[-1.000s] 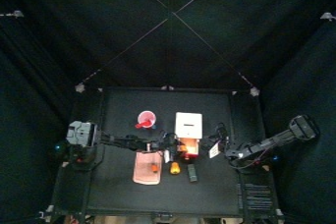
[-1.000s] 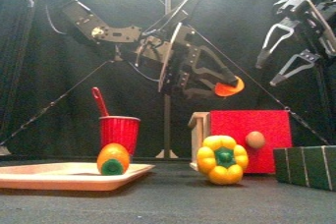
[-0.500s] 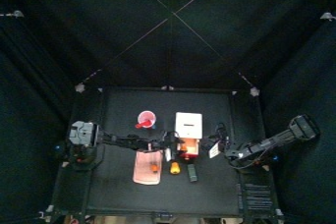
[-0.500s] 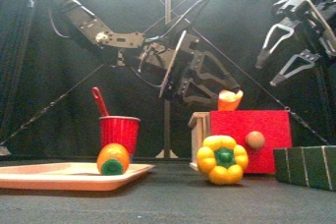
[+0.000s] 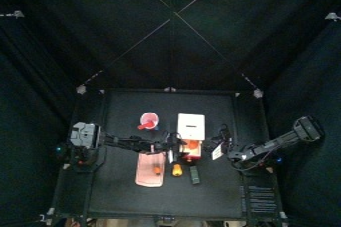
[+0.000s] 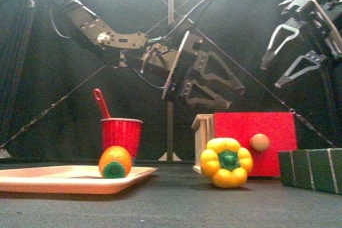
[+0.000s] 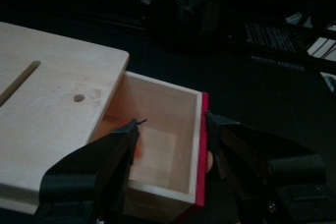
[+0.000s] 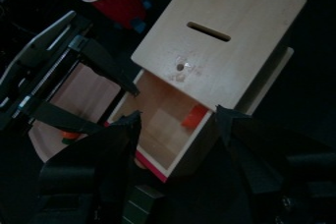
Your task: Place carrot bottom in drawer
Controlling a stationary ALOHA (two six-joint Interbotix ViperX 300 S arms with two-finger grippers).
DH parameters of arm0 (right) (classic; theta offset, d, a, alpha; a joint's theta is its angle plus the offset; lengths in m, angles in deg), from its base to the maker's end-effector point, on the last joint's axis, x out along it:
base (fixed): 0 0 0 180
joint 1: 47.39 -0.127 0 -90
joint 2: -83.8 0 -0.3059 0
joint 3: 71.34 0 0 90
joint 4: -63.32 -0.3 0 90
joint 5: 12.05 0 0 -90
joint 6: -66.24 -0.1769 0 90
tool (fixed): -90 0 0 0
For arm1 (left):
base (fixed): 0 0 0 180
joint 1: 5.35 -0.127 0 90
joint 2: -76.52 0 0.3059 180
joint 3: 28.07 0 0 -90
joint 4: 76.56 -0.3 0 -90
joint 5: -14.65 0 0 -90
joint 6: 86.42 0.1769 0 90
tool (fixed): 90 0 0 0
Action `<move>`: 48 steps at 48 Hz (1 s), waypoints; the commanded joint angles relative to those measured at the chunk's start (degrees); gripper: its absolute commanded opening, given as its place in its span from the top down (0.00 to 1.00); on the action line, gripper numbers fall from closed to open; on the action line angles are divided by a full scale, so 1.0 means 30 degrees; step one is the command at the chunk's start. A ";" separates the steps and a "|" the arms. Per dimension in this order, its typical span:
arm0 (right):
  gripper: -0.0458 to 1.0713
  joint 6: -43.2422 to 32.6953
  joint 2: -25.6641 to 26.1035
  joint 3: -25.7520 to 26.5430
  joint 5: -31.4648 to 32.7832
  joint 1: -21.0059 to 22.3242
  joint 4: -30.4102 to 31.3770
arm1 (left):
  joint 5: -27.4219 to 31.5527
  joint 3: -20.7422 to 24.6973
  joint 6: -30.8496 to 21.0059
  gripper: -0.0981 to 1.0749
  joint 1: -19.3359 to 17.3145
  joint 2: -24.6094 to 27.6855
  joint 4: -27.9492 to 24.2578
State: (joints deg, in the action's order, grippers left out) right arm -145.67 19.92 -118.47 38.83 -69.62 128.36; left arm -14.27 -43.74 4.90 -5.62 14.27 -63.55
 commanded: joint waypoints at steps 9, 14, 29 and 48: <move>0.12 0.0029 0.0088 0.0176 0.0029 0.0029 0.0088 | -0.0176 0.0205 0.0029 0.15 0.0029 -0.0381 -0.0029; 0.12 0.0029 0.0088 0.0176 0.0029 0.0029 0.0088 | -0.0234 0.0205 0.0029 0.15 0.0029 -0.0381 -0.0029; 0.12 0.0059 0.0088 0.0176 0.0029 0.0059 0.0088 | -0.0117 0.0176 0.0059 0.15 0.0029 -0.0381 -0.0088; 0.12 0.0029 0.0088 0.0176 0.0088 0.0059 0.0088 | -0.0117 -0.0439 0.0088 0.15 0.0117 -0.0850 -0.0264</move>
